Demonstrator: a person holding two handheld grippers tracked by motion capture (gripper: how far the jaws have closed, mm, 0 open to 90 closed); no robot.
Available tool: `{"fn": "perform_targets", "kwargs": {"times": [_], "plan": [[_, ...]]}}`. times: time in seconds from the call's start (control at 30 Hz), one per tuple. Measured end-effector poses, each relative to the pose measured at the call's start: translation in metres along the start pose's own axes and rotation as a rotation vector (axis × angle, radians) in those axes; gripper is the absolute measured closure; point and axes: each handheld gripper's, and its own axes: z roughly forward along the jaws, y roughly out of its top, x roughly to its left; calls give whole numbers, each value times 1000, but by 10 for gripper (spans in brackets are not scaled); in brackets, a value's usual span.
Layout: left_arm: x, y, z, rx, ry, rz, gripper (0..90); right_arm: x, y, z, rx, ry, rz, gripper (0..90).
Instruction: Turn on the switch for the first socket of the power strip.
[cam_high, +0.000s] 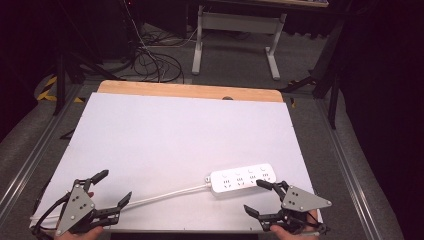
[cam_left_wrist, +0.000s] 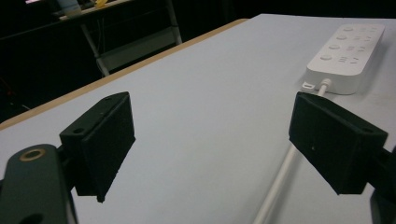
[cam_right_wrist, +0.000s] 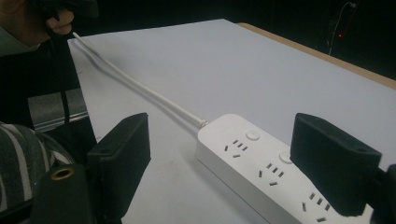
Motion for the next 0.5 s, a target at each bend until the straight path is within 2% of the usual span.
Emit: {"fn": "perform_targets", "kwargs": {"times": [0.1, 0.17, 0.23, 0.5], "plan": [[-1, 0, 0, 3, -7, -8, 149, 0, 0, 0, 0, 0, -1, 210], [0, 1, 1, 23, -31, -14, 149, 0, 1, -1, -3, 1, -4, 211], [0, 1, 0, 19, -42, -23, 149, 1, 1, -1, -4, 2, 0, 211], [-1, 1, 0, 16, -28, -16, 149, 1, 2, -1, -12, 7, -3, 212]]}}
